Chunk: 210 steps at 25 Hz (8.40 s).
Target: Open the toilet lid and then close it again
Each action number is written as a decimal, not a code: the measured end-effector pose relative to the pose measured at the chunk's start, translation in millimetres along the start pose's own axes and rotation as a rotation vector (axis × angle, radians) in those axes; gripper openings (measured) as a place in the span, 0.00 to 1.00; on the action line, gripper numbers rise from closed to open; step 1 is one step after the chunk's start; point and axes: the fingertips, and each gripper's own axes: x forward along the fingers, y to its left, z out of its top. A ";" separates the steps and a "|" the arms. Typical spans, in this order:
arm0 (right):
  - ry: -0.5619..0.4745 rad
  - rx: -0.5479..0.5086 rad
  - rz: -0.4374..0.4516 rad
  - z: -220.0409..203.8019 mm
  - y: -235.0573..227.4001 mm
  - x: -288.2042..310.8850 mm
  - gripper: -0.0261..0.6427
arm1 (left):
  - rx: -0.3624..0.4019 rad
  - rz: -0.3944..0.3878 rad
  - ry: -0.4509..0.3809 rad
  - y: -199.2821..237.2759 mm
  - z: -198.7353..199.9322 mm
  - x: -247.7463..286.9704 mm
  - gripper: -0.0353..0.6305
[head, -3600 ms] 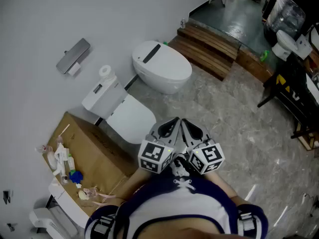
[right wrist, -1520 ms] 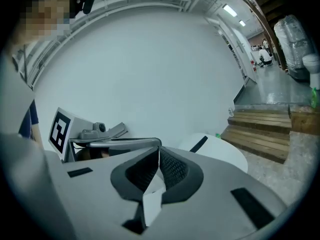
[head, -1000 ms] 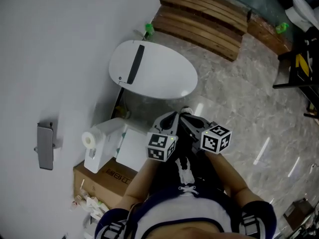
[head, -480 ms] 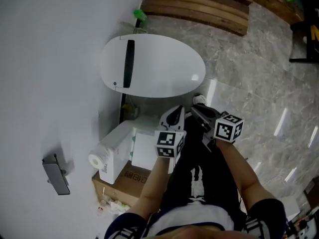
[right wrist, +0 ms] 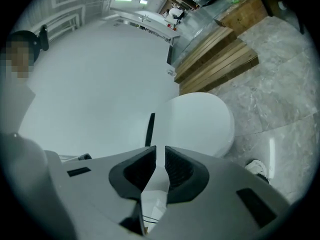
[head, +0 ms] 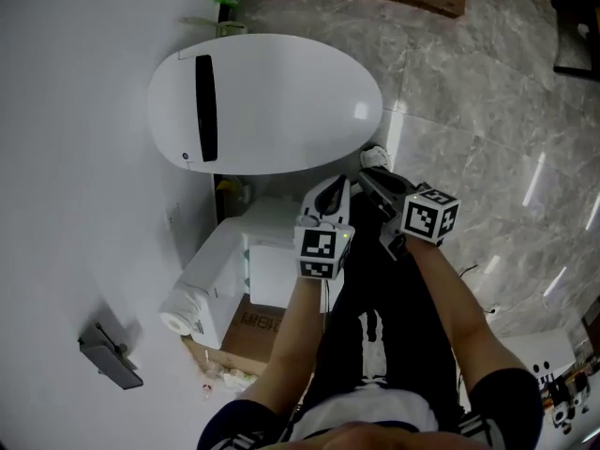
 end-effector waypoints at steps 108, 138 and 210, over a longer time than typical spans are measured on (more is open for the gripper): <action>-0.007 0.014 0.317 45.1 -16.4 -17.0 0.20 | -0.761 -0.070 -0.390 12.3 -50.4 23.5 0.18; 0.102 -0.179 0.217 69.4 131.7 -23.9 0.15 | -0.697 0.116 -0.209 21.6 10.9 -73.2 0.06; 0.115 -0.484 0.258 81.9 405.8 88.1 0.10 | -0.495 0.417 -0.545 187.8 131.4 -356.9 0.06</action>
